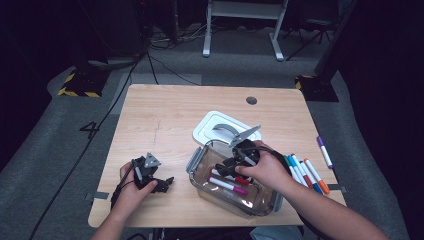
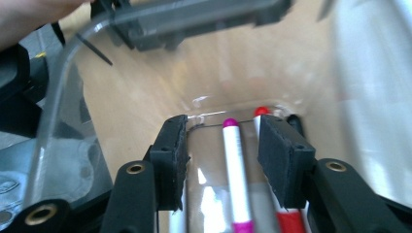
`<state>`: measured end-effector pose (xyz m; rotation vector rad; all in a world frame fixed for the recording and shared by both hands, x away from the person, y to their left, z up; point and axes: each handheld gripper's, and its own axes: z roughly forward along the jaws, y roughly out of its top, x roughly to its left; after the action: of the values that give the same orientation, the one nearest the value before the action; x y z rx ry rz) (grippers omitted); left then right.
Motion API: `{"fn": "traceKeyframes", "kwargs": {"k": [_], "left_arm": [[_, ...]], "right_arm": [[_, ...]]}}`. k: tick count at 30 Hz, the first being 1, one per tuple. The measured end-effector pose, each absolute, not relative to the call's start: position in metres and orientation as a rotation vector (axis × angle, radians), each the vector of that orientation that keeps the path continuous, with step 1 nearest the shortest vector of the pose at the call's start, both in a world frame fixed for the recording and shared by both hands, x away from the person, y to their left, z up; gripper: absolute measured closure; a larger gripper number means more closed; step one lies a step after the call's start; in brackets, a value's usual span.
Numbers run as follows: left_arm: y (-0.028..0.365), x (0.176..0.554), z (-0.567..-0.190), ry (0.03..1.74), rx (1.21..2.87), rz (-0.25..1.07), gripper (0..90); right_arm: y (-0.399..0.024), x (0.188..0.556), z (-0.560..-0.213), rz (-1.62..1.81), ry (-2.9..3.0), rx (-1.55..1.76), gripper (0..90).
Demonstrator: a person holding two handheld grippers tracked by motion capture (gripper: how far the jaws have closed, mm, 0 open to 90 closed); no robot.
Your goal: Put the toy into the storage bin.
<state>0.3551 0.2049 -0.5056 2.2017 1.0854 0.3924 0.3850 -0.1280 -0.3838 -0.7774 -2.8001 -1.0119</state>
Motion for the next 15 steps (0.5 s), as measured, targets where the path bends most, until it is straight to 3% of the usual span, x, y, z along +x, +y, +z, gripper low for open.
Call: {"fn": "traceKeyframes", "kwargs": {"k": [15], "left_arm": [[0.205, 0.355, -0.506, 1.083, 2.203, 0.393, 1.3]], "right_arm": [[-0.236, 0.4, -0.336, -1.237, -2.828, -1.174, 56.6]]}}
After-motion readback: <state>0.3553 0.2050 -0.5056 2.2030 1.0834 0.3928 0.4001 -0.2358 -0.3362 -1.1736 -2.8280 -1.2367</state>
